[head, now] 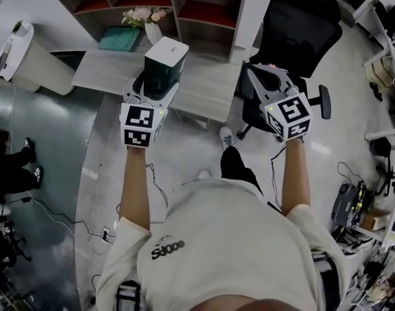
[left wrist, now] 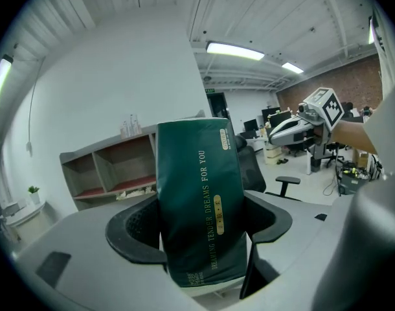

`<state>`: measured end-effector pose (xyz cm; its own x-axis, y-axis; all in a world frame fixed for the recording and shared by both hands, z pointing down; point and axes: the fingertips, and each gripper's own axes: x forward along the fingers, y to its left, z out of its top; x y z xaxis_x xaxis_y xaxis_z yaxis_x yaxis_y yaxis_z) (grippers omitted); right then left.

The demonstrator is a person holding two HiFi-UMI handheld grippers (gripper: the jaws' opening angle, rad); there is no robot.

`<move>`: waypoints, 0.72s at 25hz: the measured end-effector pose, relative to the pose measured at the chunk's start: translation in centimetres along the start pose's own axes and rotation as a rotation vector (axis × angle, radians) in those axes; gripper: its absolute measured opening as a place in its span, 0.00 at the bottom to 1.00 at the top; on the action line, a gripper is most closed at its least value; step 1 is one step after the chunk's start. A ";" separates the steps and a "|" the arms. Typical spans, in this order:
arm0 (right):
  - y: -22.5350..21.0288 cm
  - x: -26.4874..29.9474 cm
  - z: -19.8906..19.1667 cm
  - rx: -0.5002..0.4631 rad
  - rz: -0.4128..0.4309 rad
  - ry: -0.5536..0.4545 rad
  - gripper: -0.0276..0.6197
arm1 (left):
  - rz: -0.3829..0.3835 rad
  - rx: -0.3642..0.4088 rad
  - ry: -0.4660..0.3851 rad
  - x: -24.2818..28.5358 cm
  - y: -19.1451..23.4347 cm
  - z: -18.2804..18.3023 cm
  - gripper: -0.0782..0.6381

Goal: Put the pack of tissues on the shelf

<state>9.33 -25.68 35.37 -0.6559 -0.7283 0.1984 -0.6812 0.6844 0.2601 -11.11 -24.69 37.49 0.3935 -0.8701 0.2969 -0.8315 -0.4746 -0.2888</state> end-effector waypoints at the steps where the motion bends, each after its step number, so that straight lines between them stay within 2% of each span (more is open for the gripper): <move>1: -1.1 0.9 0.0 0.005 -0.003 -0.007 0.05 | 0.005 0.003 0.008 1.0 0.4 0.2 0.62; 5: -5.6 5.0 0.6 0.045 0.003 -0.047 0.05 | 0.022 0.011 0.017 5.8 2.5 1.4 0.62; 9: -9.2 8.9 -0.2 0.074 0.025 -0.041 0.05 | 0.033 0.030 0.030 10.7 4.1 2.5 0.62; 15: -13.5 12.7 -1.9 0.168 0.055 -0.030 0.05 | 0.019 0.083 0.089 17.8 5.3 4.0 0.62; 18: -15.1 14.0 -2.6 0.205 0.056 -0.029 0.05 | 0.001 0.145 0.107 20.9 5.6 4.6 0.62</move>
<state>11.29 -46.32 36.64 -0.7018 -0.6894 0.1795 -0.6931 0.7190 0.0514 -5.79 -46.15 37.91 0.3423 -0.8552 0.3892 -0.7635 -0.4946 -0.4152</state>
